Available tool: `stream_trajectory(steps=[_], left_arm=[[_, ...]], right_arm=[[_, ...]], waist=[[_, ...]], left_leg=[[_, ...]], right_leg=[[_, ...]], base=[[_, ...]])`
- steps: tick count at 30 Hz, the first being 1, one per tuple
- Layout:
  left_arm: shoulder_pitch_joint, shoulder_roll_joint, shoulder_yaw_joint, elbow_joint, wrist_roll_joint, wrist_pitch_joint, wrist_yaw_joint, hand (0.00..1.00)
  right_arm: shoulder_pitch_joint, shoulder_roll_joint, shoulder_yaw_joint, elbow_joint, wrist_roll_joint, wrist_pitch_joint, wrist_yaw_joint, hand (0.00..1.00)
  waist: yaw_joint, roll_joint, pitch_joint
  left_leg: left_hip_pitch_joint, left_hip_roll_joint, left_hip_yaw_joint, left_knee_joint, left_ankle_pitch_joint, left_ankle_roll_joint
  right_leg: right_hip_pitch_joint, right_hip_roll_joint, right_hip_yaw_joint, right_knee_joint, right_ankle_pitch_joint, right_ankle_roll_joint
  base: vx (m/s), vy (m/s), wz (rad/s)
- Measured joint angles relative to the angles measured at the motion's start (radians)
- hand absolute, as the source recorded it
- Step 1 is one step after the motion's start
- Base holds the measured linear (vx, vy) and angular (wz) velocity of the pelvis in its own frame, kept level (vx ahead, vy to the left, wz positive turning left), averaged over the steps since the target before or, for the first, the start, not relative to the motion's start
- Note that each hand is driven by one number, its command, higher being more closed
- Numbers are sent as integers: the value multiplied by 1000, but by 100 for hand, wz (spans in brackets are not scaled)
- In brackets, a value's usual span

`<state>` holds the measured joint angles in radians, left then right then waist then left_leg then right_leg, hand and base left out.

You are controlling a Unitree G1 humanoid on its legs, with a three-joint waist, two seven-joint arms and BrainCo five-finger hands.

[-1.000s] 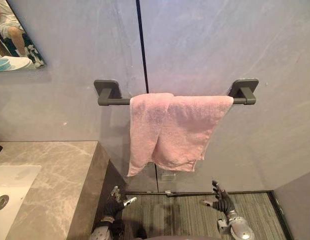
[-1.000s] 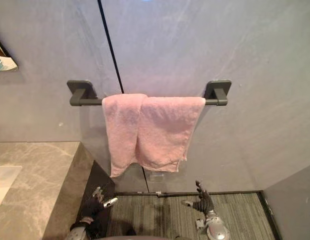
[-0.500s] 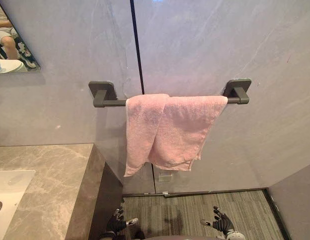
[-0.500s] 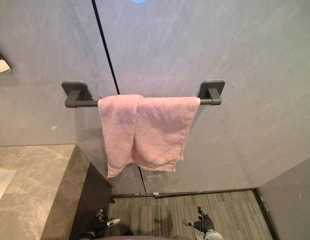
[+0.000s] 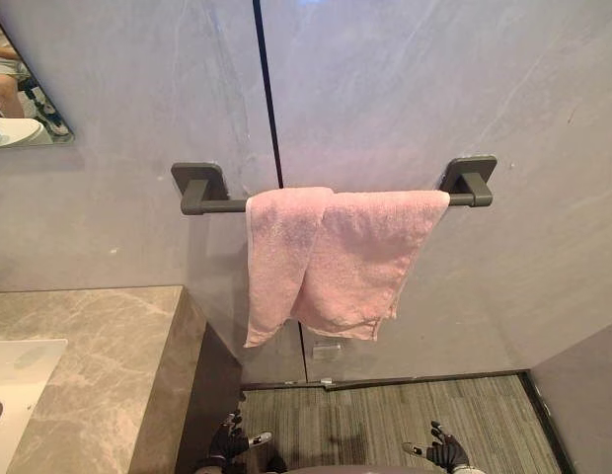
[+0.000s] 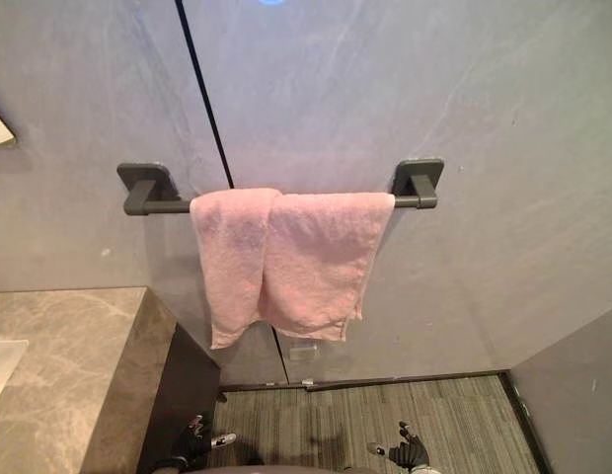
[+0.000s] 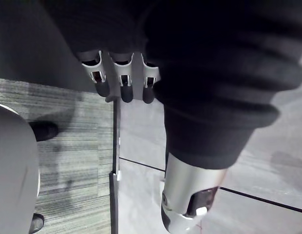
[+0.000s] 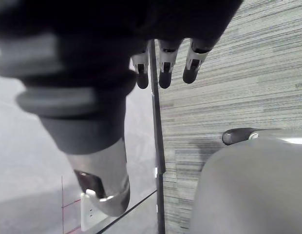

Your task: Organize washtable

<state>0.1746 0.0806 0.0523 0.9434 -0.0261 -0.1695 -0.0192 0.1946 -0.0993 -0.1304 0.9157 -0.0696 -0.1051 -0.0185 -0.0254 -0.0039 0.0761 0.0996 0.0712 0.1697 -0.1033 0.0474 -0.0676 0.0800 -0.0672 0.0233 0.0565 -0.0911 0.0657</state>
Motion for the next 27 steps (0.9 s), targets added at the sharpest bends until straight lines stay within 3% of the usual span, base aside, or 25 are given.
stream_trajectory(steps=[4,6,9,10,11,15,16,17,18,19,20,21,22,23,24,25,27], left_arm=[[-5,0,22,-11,-1,-2,0,0],[-30,12,28,-11,-2,0,1,0],[-44,9,26,-11,-1,8,1,0],[-59,9,27,-11,-2,10,1,0],[-69,9,24,-11,-2,10,1,0],[-75,47,19,-11,-3,8,10,0],[-67,62,19,-11,-5,7,20,0],[-61,72,20,-6,-11,8,24,0],[-61,70,20,-5,-12,7,25,0],[-63,44,22,-4,-12,8,25,0],[-73,2,17,-1,-12,8,25,0],[-87,-31,9,-4,-13,6,27,0],[-92,-33,-8,-4,-17,6,29,0],[-101,-35,-24,-6,-23,6,33,0],[-98,-37,-24,-5,-24,8,42,0],[-97,-37,-23,-5,-24,10,43,0],[-114,-36,-24,-11,-23,9,41,0]], right_arm=[[-37,-1,15,-1,-17,1,0,0],[-73,13,25,-17,-21,3,0,0],[-72,16,30,-43,-25,5,2,0],[-67,15,22,-63,-24,6,3,0],[-55,14,19,-85,-25,6,3,0],[-51,16,25,-87,-40,7,4,0],[-57,17,30,-87,-41,7,4,0],[-63,19,31,-84,-41,7,4,0],[-75,9,31,-83,-41,6,3,0],[-92,-1,37,-86,-41,6,2,0],[-109,-29,38,-86,-40,6,-2,0],[-109,-56,35,-78,-39,6,-4,0],[-110,-65,33,-74,-39,7,-5,0],[-109,-68,32,-73,-39,7,-6,0],[-121,-67,31,-71,-39,7,-14,0],[-132,-64,31,-73,-39,6,-22,0],[-139,-55,30,-87,-39,7,-29,0]], waist=[[17,-21,17],[15,-39,57],[13,-29,68],[12,-13,77],[12,-8,80],[17,-27,64],[17,-46,50],[14,-66,34],[18,-77,20],[40,-52,23],[35,-20,40],[23,8,49],[17,5,52],[11,17,51],[17,20,52],[15,20,52],[11,2,59]], left_leg=[[-12,-4,49,8,-21,5],[-58,-15,50,92,-60,6],[-90,-8,24,143,-75,11],[-91,4,-12,148,-76,11],[-95,4,-39,160,-81,6],[-152,39,-157,275,-131,-58],[-178,50,-187,297,-136,-87],[-202,56,-221,294,-125,-115],[-212,74,-248,264,-101,-148],[-226,107,-260,234,-69,-161],[-249,131,-288,214,-15,-152],[-280,140,-302,182,82,-113],[-291,139,-299,148,150,-95],[-303,141,-272,119,203,-70],[-307,134,-199,166,164,-110],[-317,126,-160,215,128,-117],[-332,84,-110,400,-38,-98]], right_leg=[[-117,-7,41,176,-83,8],[-171,-27,58,275,-129,30],[-174,-39,51,294,-130,29],[-202,-32,67,390,-144,6],[-217,-43,88,453,-162,-23],[-228,-96,259,568,-184,-6],[-228,-108,296,537,-167,22],[-214,-111,306,501,-213,119],[-212,-102,273,474,-265,128],[-207,-77,245,460,-301,100],[-210,-50,200,465,-317,84],[-216,-28,130,486,-316,81],[-226,-27,99,492,-310,72],[-223,-29,46,473,-295,31],[-223,-25,10,440,-279,-21],[-221,-23,-11,425,-268,-38],[-218,-28,-65,389,-228,-67]], base=[[2,-23,-33],[20,-39,-8],[52,1,28],[70,-31,77],[77,-37,90],[47,-252,88],[2,-461,70],[-2,-525,72],[-6,-532,58],[-54,-528,62],[-143,-475,112],[-223,-519,141],[-247,-393,155],[-184,-260,96],[-139,-200,70],[-96,-196,52],[-119,-165,61]])
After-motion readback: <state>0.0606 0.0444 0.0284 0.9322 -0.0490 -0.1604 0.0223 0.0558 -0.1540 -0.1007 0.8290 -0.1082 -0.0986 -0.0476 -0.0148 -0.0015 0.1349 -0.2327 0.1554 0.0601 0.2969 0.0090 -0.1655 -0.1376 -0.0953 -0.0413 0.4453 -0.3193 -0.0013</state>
